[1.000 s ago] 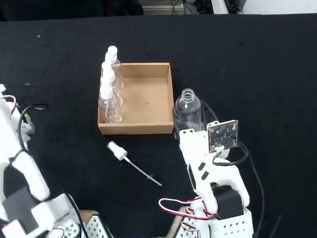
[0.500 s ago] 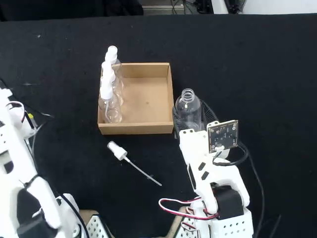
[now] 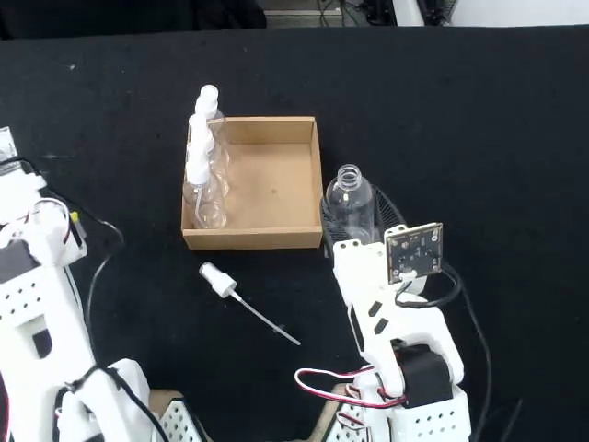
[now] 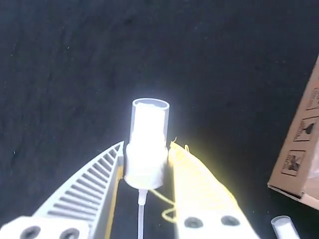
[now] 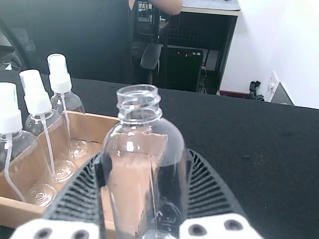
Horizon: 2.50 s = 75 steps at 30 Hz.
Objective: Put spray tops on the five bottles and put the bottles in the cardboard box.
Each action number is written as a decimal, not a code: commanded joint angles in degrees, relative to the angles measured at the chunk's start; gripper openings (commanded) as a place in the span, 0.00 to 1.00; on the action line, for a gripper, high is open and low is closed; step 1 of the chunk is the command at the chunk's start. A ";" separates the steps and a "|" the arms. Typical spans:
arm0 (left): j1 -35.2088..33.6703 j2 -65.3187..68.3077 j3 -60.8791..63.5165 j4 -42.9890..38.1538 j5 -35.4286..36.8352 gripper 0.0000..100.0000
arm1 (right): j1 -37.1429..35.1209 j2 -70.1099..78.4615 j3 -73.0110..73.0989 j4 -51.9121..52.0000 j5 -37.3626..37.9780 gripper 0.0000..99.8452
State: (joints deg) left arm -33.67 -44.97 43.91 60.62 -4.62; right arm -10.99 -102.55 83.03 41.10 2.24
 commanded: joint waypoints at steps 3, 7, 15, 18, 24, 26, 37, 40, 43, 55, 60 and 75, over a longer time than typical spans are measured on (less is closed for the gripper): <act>1.19 -6.07 -0.66 -1.05 0.53 0.03 | 0.79 -0.75 -1.63 -1.23 -0.35 0.01; 1.19 -8.35 -0.66 -1.05 0.53 0.03 | 0.79 -0.75 -1.63 -1.23 -0.35 0.01; 1.19 -10.99 -0.66 -1.05 0.53 0.03 | 0.79 -0.75 -1.63 -1.23 -0.35 0.01; 1.19 -10.81 -0.66 -1.14 0.53 0.03 | 0.79 -0.75 -1.63 -1.23 -0.35 0.01; 1.27 -10.37 -0.57 -2.11 0.62 0.03 | 0.79 -0.75 -1.63 -1.23 -0.35 0.01; 2.68 -10.64 0.92 -6.86 0.62 0.03 | 0.79 -0.75 -1.63 -1.23 -0.35 0.01; 13.14 -13.98 11.82 -31.56 0.62 0.03 | 0.79 -0.75 -1.63 -1.23 -0.44 0.01; 13.76 -18.73 11.82 -31.56 0.53 0.03 | 0.79 -0.75 -1.63 -1.23 -0.44 0.01; 13.76 -24.62 11.91 -31.56 0.53 0.03 | 0.79 -0.75 -1.63 -1.32 -0.44 0.01; 28.53 -55.03 27.38 -48.35 0.53 0.03 | 0.79 -0.75 -1.63 -1.23 -0.44 0.01; 37.41 -58.64 35.12 -66.81 0.53 0.03 | 0.79 -0.75 -1.63 -1.23 -0.44 0.01; 61.67 -59.25 53.49 -114.20 0.53 0.03 | 0.70 -0.75 -1.63 -1.41 -0.44 0.01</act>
State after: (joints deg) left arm 22.51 -103.87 95.96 -49.98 -4.62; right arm -10.99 -102.55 83.03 41.10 2.24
